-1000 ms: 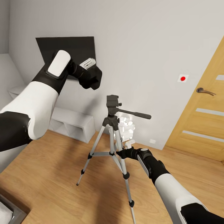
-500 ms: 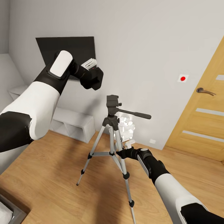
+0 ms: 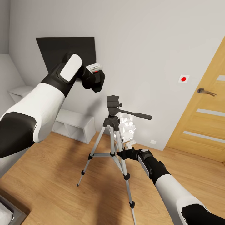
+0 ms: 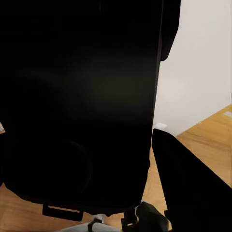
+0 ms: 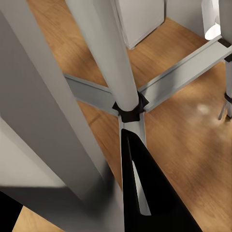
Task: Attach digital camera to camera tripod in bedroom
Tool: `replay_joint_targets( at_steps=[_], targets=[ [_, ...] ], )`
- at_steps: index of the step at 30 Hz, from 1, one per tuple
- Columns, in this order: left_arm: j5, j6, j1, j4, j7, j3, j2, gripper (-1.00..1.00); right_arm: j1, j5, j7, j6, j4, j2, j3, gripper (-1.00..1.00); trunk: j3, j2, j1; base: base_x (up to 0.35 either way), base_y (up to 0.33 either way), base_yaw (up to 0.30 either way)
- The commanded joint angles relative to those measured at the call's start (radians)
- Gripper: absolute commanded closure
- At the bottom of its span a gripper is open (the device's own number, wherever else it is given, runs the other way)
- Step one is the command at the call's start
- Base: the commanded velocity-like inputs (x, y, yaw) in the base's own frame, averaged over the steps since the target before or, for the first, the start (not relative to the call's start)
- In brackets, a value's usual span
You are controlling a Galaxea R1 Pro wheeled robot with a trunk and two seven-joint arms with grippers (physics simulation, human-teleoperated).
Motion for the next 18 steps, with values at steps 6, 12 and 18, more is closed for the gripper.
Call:
replay_joint_targets(
  at_steps=[6,12,18],
  targets=[
    [-0.001,0.002,-0.001,-0.01,-0.194,-0.018,0.029,1.0,0.0,0.083,0.003,-0.001,-0.001,0.0,0.001,1.0,-0.002,-0.002,0.001,0.0,0.0,0.0],
    [-0.027,-0.03,-0.001,-0.025,-0.501,-0.079,0.092,1.0,0.0,0.083,0.003,-0.001,-0.001,0.0,0.001,1.0,-0.002,-0.002,0.001,0.0,0.0,0.0],
    [-0.088,-0.187,-0.001,-0.03,-0.735,-0.156,0.164,1.0,0.0,0.083,0.003,-0.001,-0.001,0.0,0.001,1.0,-0.002,-0.002,0.001,0.0,0.0,0.0]
  ],
)
